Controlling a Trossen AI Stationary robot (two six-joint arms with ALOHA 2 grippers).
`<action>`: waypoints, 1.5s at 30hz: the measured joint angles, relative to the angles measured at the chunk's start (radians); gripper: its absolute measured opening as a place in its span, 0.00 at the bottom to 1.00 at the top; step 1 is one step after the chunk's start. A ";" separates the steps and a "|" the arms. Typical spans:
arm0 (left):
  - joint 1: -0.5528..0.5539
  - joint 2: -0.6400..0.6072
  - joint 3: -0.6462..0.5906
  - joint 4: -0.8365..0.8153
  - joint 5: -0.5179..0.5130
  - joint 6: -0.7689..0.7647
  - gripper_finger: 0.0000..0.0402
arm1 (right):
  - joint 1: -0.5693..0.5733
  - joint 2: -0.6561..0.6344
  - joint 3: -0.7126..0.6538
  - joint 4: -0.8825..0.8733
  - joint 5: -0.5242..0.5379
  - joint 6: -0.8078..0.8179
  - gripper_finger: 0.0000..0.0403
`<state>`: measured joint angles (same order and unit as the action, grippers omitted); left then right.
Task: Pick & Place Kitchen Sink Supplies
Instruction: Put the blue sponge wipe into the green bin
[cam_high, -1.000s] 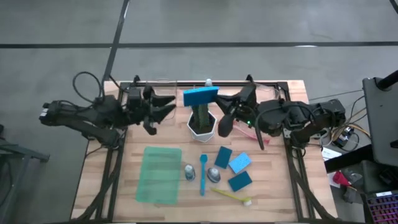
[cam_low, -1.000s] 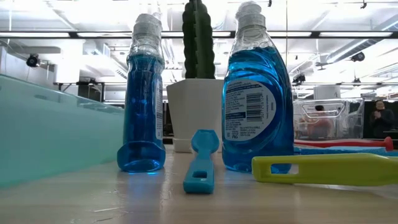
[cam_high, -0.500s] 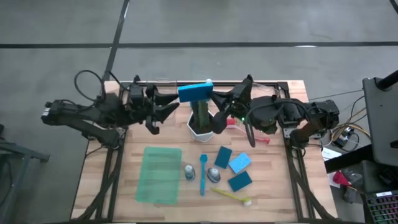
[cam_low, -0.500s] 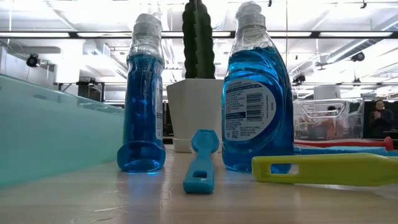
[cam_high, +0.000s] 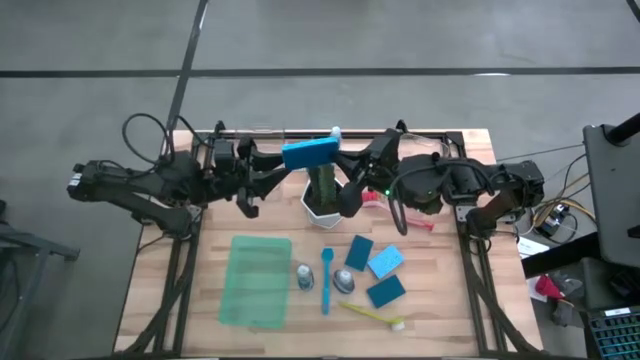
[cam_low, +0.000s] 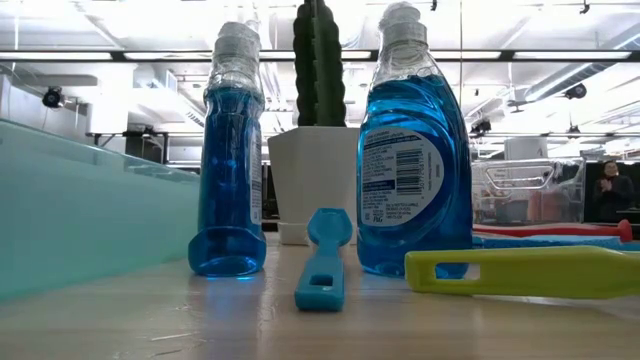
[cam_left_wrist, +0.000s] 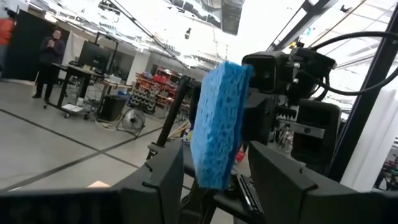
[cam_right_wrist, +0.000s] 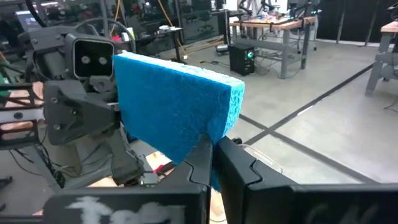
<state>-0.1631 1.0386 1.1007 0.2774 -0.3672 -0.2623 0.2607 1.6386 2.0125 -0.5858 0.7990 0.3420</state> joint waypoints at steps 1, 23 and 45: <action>0.000 0.000 0.000 -0.001 0.000 0.000 0.42 | 0.000 0.000 0.000 0.000 -0.007 0.000 0.03; 0.004 -0.006 -0.003 -0.023 0.013 -0.026 0.03 | 0.000 -0.027 -0.004 -0.073 -0.269 -0.008 0.04; 0.005 -0.035 -0.009 -0.156 0.221 -0.080 0.05 | -0.031 -0.078 0.094 -0.311 -0.521 0.070 0.45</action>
<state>-0.1585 1.0039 1.0916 0.1211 -0.1459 -0.3428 0.2294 1.5604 2.1062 -0.8967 0.2781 0.4118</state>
